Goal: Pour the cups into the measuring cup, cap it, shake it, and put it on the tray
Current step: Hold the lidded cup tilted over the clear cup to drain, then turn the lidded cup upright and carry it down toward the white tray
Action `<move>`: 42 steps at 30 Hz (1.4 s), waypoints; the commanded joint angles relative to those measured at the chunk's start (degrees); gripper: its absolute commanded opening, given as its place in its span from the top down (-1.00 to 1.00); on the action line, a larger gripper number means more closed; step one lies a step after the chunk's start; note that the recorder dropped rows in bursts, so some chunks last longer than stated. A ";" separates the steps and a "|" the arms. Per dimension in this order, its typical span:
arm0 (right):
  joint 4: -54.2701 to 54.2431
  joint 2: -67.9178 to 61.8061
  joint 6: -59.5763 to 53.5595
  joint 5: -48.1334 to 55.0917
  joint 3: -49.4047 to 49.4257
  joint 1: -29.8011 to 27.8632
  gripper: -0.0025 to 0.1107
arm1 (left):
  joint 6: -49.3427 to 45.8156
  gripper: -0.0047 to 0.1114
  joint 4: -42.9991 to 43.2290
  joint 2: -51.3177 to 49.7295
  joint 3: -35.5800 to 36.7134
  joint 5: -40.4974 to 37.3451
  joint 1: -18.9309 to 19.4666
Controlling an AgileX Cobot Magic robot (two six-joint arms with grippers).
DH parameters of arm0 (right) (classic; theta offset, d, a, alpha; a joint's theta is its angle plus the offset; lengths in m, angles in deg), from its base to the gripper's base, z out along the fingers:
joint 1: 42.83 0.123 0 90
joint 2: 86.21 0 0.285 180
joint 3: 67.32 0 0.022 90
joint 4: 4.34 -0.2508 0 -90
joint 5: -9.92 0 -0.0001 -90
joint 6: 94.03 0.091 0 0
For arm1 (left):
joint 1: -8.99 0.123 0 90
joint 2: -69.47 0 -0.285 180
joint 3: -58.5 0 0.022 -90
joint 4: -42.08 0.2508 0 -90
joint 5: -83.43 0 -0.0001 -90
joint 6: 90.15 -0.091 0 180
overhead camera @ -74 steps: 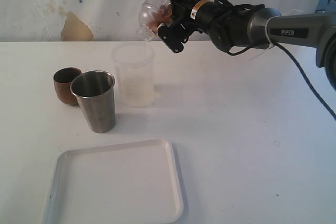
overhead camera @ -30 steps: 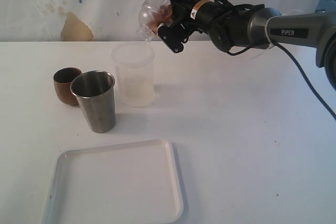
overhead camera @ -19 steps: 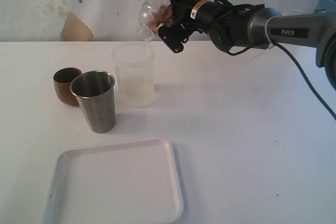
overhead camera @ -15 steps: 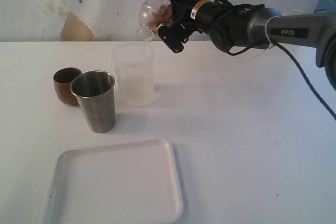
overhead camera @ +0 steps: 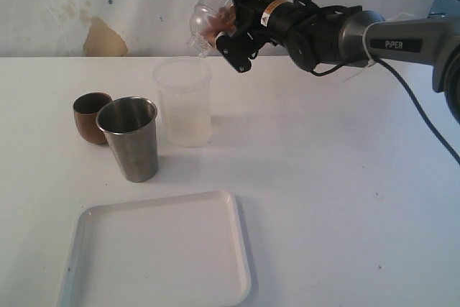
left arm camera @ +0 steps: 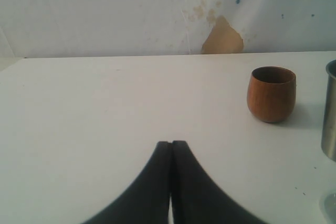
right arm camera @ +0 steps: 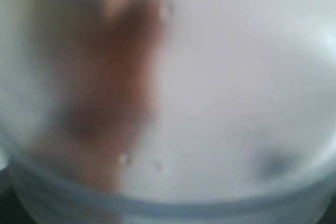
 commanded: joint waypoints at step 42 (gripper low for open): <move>-43.05 26.28 81.91 18.15 18.66 5.94 0.96 | 0.07 0.92 0.31 0.19 0.29 0.67 -0.09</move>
